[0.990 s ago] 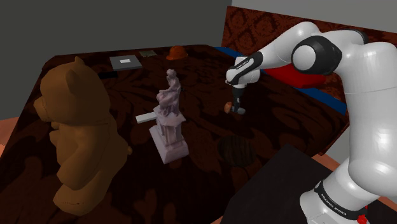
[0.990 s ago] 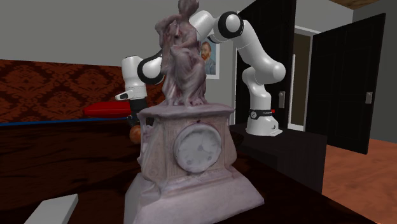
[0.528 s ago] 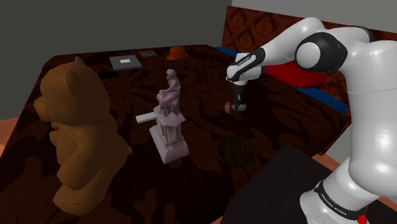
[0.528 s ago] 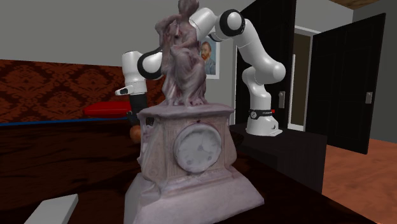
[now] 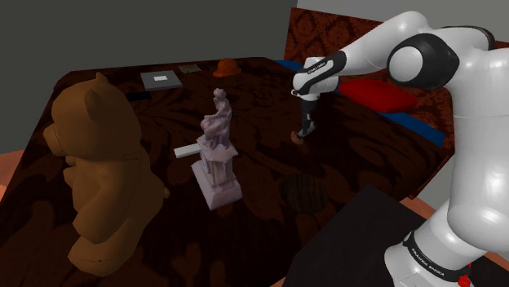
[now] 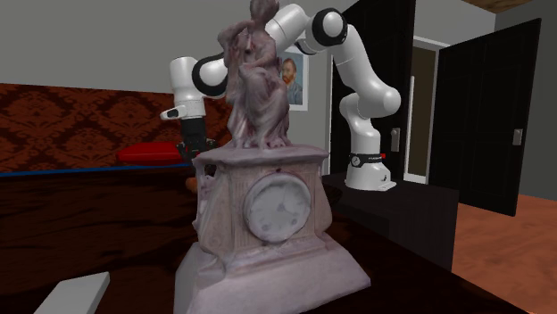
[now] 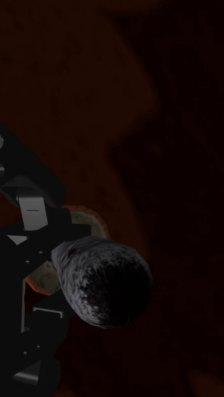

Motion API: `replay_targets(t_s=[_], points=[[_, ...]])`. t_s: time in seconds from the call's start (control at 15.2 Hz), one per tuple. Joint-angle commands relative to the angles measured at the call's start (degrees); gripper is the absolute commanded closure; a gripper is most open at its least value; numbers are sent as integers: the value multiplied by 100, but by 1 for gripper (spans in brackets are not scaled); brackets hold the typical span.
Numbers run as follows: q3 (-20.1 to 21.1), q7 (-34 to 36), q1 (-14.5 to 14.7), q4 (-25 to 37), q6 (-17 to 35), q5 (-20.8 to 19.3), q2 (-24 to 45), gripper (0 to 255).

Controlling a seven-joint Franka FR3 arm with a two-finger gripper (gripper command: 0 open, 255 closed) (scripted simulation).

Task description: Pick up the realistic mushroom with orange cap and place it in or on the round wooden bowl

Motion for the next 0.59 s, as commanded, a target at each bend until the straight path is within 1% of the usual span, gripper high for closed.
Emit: replay_targets(t_s=[0.0, 0.53], points=[[-17, 5, 4, 25, -112, -23, -89, 255], [-69, 53, 36, 181, -582, -113, -410, 255]])
